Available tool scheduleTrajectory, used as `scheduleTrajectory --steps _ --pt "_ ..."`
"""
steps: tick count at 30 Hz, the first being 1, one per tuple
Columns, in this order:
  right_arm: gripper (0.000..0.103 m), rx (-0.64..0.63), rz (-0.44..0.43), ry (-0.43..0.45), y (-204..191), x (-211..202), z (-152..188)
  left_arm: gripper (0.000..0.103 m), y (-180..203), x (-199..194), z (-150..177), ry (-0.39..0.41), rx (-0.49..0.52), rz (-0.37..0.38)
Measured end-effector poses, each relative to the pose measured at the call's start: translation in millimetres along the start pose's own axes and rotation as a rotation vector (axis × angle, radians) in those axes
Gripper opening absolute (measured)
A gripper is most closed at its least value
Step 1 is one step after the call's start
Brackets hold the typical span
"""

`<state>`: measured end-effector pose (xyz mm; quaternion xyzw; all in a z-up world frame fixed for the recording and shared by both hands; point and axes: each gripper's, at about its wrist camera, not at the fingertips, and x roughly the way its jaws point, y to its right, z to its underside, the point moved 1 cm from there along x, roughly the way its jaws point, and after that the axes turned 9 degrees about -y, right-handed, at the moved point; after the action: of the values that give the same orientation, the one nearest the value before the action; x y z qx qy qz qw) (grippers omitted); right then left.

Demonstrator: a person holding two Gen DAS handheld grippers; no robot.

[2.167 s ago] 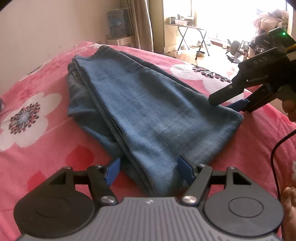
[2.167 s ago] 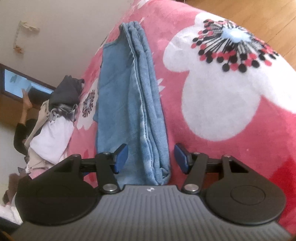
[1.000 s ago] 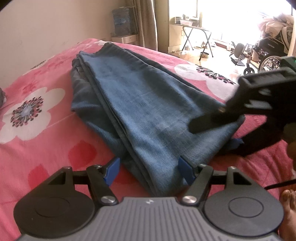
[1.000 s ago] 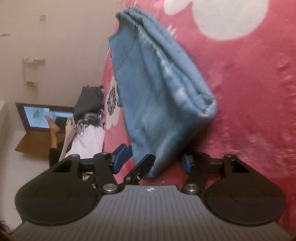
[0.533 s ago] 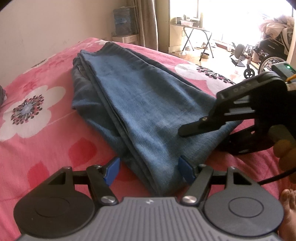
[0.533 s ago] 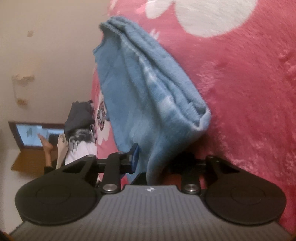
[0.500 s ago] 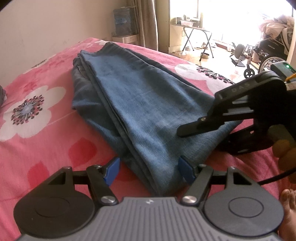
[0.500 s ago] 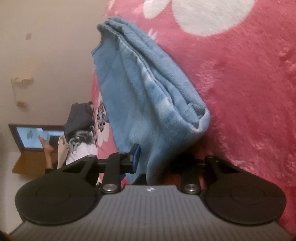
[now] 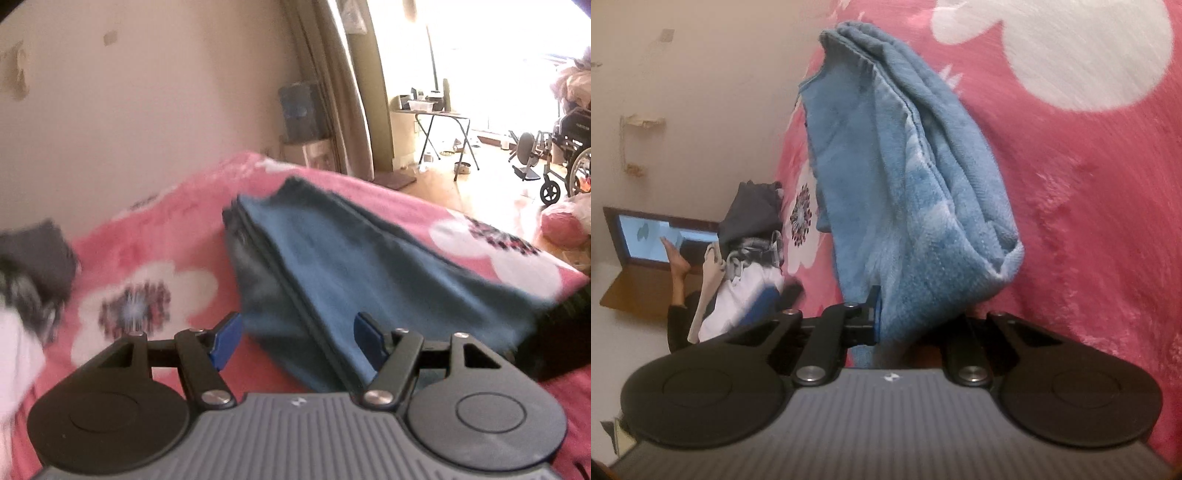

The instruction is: Fold clothes

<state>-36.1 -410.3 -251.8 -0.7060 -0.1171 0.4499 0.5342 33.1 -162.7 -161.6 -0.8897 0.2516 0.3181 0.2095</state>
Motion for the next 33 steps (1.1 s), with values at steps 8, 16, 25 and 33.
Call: scheduleTrajectory --steps 8,16,25,33 --pt "0.011 -0.048 0.020 0.006 -3 -2 2 0.052 -1 53 -68 -0.054 -0.103 0.178" --pt "0.011 -0.086 0.028 -0.001 -1 0 2 0.052 19 119 -80 -0.143 -0.100 0.191" --pt "0.010 -0.300 0.096 -0.017 -27 -2 0 0.054 24 154 -72 -0.239 0.005 0.210" --pt "0.009 -0.401 0.081 -0.036 -54 -18 -8 0.058 22 159 -80 -0.282 0.068 0.263"
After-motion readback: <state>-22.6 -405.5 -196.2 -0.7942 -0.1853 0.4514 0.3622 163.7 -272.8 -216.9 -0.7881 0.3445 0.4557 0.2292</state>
